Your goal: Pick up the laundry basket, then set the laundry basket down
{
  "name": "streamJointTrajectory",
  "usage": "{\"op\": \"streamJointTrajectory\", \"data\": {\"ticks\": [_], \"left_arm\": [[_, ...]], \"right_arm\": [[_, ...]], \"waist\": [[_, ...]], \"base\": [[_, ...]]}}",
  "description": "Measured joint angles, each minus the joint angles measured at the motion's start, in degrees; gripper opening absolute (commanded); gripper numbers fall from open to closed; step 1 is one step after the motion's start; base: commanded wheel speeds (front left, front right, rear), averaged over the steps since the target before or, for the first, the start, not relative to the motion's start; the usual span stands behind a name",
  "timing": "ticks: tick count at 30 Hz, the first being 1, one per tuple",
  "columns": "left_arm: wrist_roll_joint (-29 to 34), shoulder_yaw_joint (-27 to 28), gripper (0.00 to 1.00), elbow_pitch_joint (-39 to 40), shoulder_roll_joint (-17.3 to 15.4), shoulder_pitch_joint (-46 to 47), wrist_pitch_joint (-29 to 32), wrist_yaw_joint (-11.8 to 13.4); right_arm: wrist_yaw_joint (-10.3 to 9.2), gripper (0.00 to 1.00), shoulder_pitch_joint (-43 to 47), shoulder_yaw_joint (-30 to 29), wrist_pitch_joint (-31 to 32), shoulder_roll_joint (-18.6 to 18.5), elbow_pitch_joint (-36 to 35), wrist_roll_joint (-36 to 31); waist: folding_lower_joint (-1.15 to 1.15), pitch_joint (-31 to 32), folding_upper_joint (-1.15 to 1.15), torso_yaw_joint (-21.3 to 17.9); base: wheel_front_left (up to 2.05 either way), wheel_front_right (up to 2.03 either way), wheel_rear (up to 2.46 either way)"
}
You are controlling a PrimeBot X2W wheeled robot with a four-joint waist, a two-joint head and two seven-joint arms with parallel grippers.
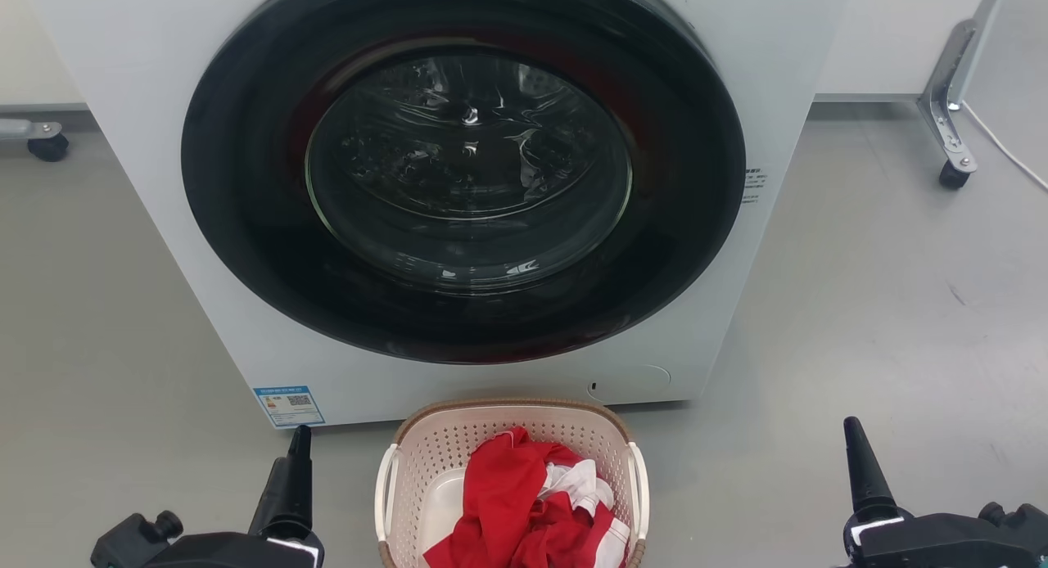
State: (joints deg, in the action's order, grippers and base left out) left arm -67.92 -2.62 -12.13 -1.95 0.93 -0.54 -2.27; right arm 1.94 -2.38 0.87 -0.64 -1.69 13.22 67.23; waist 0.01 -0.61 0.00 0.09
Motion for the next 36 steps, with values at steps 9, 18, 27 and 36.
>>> {"op": "streamJointTrajectory", "data": {"ticks": [9,18,27,36], "left_arm": [[12.0,-2.9,1.0,1.9,-1.6,0.0,-1.9,1.4],[22.7,-5.5,1.0,3.5,-2.1,-0.1,-3.9,2.8],[31.3,-7.2,1.0,5.0,-2.1,-0.2,-5.7,3.9],[40.5,-9.0,1.0,6.4,-2.1,-0.2,-7.7,5.4]], "right_arm": [[-1.25,1.0,0.0,2.7,-2.0,-0.7,-1.6,-10.5],[-2.52,1.0,0.9,4.6,-3.8,-0.7,-3.0,-19.1],[-3.8,1.0,0.9,6.6,-5.6,-0.8,-4.2,-27.5],[-5.04,1.0,0.9,8.3,-7.6,-0.8,-5.9,-35.7]], "waist": [[0.0,-0.3,0.0,0.1],[0.0,-0.7,0.0,0.1],[0.0,-1.1,0.0,0.2],[0.0,-1.5,0.0,0.3]], "base": [[0.0,0.0,0.0],[0.0,0.0,0.0],[0.0,0.0,0.0],[0.0,0.0,0.0]]}}
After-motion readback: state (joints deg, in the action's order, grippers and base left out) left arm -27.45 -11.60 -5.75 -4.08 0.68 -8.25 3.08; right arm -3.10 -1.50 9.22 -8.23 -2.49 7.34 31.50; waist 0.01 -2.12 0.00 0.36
